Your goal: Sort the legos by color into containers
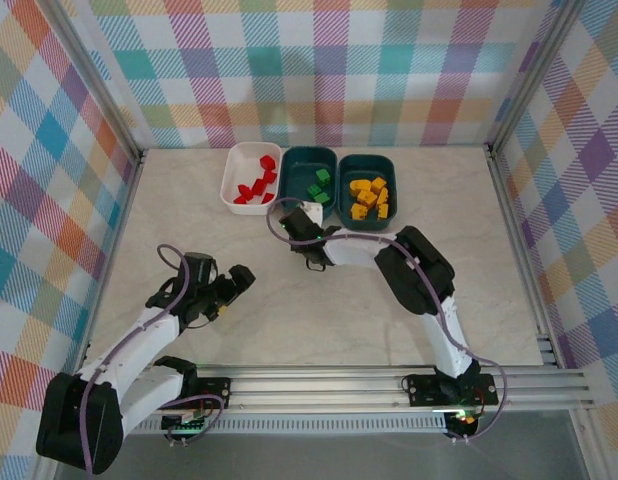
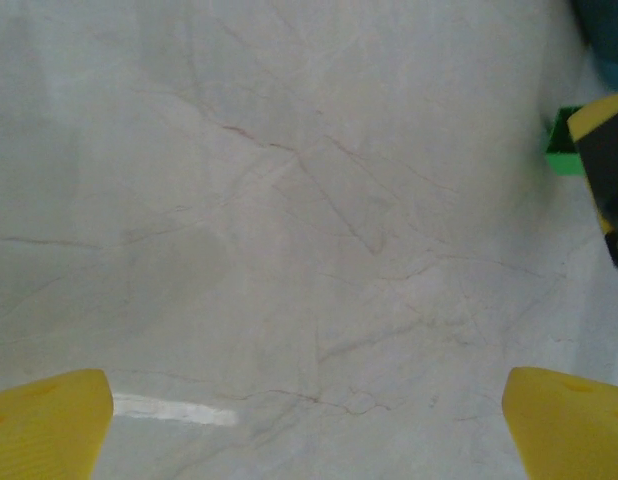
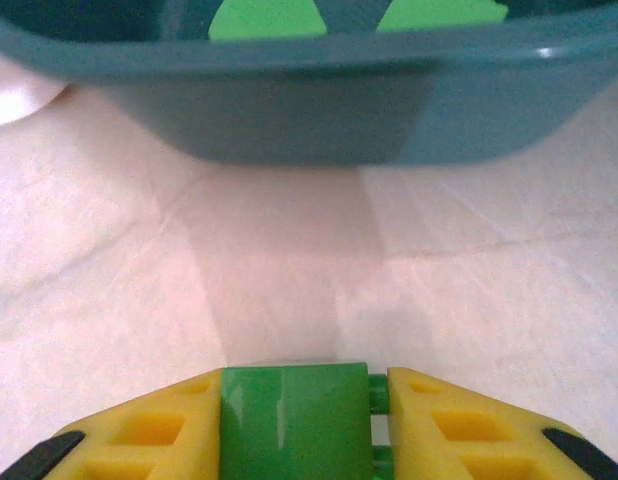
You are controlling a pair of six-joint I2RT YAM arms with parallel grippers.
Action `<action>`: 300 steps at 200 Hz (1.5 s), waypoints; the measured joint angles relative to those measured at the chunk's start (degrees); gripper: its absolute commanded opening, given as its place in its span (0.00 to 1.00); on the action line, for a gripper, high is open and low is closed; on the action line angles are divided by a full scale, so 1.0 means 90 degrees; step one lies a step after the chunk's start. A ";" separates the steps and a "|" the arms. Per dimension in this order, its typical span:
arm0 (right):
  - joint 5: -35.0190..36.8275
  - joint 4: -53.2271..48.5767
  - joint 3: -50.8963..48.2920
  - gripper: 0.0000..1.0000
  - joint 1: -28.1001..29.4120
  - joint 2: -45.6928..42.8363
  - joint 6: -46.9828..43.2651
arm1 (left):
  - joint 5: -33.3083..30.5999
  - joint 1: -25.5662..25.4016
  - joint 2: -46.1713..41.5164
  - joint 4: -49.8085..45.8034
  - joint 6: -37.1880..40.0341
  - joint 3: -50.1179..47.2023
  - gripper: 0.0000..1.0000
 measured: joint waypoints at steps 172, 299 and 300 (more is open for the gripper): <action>-0.1362 -0.1044 0.2781 0.58 -0.1591 0.0954 -0.1025 | -0.0146 -0.1129 0.2203 0.0651 0.0165 0.1234 0.97; -0.2171 0.0794 -0.1093 1.00 -0.1239 -0.3543 -0.1773 | -0.2115 -0.1224 0.0180 -0.0867 0.1025 0.2987 1.00; -0.2164 0.0845 -0.1134 1.00 -0.1219 -0.3606 -0.1773 | -0.2164 -0.1224 0.0141 -0.0860 0.1020 0.3002 1.00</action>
